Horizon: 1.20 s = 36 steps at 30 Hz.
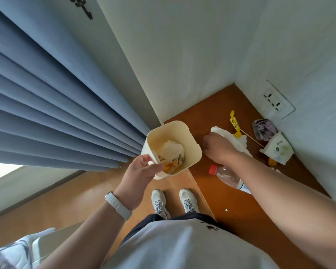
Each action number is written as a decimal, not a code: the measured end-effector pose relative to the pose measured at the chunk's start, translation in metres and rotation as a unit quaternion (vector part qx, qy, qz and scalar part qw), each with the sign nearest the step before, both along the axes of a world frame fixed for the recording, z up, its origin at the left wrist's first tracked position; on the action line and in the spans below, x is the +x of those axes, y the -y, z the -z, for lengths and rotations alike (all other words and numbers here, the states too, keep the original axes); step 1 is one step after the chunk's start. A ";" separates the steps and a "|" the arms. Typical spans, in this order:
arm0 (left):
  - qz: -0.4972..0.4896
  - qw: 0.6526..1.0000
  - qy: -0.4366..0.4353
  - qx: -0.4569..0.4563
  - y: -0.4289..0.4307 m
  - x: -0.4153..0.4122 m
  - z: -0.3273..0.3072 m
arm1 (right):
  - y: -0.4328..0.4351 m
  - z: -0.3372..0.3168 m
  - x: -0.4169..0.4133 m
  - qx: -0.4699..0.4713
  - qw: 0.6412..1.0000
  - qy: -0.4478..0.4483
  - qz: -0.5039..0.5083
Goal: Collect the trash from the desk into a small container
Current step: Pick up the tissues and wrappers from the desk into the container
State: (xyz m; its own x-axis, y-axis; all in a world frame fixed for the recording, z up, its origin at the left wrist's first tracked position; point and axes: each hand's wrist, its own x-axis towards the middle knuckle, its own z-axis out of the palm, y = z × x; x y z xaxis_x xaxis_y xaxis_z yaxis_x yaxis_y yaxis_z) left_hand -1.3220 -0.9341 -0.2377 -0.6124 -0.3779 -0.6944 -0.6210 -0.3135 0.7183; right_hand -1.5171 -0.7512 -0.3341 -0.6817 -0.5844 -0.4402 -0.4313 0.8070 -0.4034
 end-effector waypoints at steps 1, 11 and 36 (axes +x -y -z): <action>0.001 1.000 -0.003 -0.001 0.004 0.000 0.000 | 0.001 -0.005 -0.001 -0.015 1.000 -0.002 0.027; 0.054 0.998 -0.032 0.017 0.041 -0.012 -0.008 | 0.040 -0.105 0.030 -0.258 0.949 -0.146 0.107; 0.087 0.995 -0.022 0.050 0.034 -0.062 0.003 | -0.075 -0.008 -0.011 0.116 0.982 -0.056 0.137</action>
State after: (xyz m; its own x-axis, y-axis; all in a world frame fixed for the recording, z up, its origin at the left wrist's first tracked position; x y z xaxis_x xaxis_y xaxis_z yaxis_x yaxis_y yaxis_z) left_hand -1.3841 -0.9683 -0.2402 -0.6931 -0.1934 -0.6945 -0.6409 -0.2758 0.7164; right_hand -1.5282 -0.6761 -0.3265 -0.8510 -0.2649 -0.4535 -0.2157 0.9636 -0.1581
